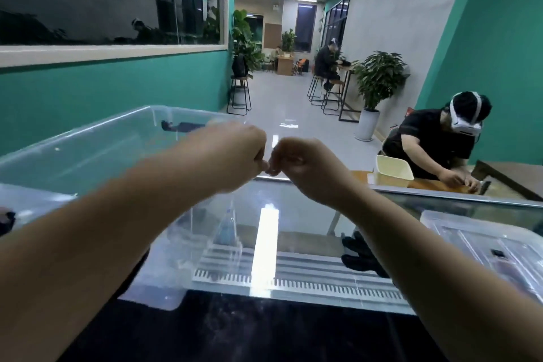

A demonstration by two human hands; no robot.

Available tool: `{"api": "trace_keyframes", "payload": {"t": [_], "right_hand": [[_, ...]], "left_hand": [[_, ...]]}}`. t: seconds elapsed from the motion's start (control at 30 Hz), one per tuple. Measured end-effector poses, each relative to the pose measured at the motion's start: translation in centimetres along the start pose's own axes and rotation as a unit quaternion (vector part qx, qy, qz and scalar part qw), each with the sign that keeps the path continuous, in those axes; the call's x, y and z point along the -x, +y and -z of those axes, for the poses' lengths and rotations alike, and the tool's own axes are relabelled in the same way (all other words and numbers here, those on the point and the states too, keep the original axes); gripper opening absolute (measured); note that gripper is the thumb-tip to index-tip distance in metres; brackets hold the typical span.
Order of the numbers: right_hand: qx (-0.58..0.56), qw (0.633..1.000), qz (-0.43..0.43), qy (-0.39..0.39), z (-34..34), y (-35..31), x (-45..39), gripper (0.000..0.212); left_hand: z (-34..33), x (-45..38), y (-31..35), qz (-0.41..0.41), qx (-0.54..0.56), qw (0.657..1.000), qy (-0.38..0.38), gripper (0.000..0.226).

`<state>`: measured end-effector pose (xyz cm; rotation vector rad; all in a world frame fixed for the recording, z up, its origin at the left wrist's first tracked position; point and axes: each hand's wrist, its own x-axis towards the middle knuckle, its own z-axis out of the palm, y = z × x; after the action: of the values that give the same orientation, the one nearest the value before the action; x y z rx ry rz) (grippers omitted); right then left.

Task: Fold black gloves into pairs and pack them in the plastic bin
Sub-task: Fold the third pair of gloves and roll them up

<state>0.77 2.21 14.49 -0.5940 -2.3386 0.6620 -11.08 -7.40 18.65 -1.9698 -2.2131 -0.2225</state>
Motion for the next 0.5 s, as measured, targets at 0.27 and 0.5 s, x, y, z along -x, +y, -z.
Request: {"api": "trace_keyframes", "payload": {"t": [0.27,0.5], "right_hand": [[0.078,0.985,-0.109,0.112,2.1,11.0,10.1,0.024],[0.269,0.917,-0.28,0.092,2.9,17.5,13.1,0.032]], "left_hand": [[-10.6,-1.1,7.9,0.002,0.205,0.976,0.075,0.018],[-18.8,-5.0,13.7,0.122,0.366,0.92,-0.066,0.031]]}}
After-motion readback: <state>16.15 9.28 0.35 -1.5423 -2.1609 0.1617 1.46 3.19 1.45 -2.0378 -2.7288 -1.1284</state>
